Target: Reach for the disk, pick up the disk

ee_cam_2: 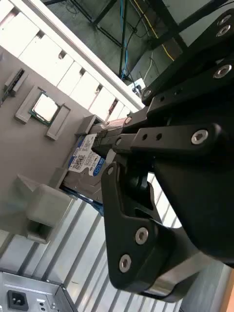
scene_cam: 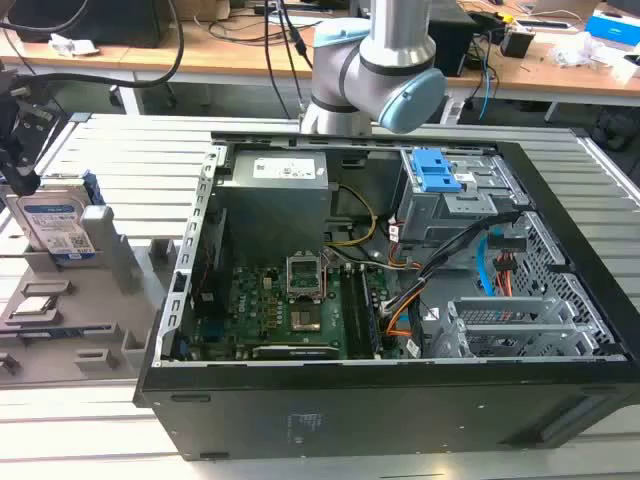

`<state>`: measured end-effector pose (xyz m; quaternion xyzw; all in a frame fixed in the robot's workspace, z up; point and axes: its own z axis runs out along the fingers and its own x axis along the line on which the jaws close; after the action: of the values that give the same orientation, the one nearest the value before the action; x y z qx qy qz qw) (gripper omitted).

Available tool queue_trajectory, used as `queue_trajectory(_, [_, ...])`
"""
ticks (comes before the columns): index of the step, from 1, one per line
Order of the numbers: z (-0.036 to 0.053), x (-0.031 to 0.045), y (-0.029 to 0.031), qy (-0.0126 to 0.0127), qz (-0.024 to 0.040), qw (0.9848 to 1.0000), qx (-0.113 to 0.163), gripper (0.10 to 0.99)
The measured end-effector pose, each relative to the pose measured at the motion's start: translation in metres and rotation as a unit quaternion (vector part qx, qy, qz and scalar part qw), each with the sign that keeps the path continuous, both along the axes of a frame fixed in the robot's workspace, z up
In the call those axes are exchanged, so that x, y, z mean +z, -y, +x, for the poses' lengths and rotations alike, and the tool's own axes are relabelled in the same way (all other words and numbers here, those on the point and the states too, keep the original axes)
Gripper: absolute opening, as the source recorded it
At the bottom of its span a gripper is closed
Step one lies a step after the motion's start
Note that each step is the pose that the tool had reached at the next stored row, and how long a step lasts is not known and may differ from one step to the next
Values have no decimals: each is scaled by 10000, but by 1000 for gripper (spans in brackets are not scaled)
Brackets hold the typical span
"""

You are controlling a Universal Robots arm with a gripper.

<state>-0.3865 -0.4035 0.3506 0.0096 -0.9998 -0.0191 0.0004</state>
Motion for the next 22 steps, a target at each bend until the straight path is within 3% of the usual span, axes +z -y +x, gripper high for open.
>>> queue_trajectory(4, [0,0,0,0,0,9994,350,106])
queue_trajectory(14, [0,0,0,0,0,9940,1093,106])
queue_trajectory(19, [0,0,0,0,0,9898,1427,106])
queue_trajectory(21, [0,0,0,0,0,9848,1739,106])
queue_trajectory(22, [0,0,0,0,0,9839,1788,106])
